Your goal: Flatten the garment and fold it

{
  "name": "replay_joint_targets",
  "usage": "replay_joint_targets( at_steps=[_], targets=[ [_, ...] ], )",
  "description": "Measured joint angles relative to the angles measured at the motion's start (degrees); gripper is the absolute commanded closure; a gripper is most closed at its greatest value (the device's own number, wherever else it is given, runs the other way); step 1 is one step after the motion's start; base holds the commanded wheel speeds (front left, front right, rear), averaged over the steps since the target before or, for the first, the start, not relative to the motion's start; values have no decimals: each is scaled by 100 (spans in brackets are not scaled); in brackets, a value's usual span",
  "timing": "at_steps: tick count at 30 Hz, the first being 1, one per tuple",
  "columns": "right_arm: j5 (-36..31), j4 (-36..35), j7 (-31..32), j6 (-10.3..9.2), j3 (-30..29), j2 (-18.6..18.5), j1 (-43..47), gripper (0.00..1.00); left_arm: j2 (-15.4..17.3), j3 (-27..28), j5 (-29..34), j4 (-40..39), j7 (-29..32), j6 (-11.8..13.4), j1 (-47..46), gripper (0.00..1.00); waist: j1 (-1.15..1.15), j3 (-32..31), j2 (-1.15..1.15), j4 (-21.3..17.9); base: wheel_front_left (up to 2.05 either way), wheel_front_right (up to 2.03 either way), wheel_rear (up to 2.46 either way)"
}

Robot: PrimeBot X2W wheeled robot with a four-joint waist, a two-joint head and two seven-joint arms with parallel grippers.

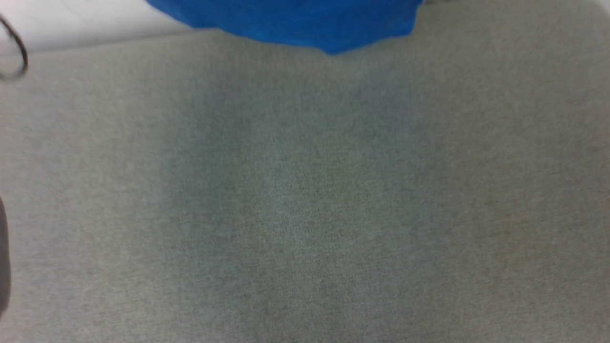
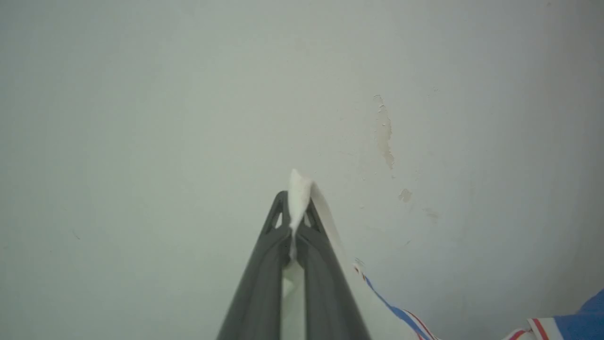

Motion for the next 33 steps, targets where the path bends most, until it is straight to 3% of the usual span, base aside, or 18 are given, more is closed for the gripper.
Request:
replay_joint_targets(
  at_steps=[9,20,26,33],
  targets=[
    [-446,214,-538,0,-155,-181,-1056,100,-369,-18,70,541,-904,-10,-1395,100,1,1012,0,39,0,0,0],
    [-544,608,-1383,0,319,-492,-1380,100,-520,125,-101,1014,-2052,-281,-1816,100,1,2093,0,138,0,0,0],
    [-47,624,-1673,1,916,-680,-1238,100,-476,289,-482,951,-2286,-622,-1372,100,0,2294,0,273,0,0,0],
    [1132,30,-1734,1,1706,-1131,-126,100,-255,446,-1027,216,-2111,-1049,265,100,-1,1983,0,421,0,0,0]
  ],
)
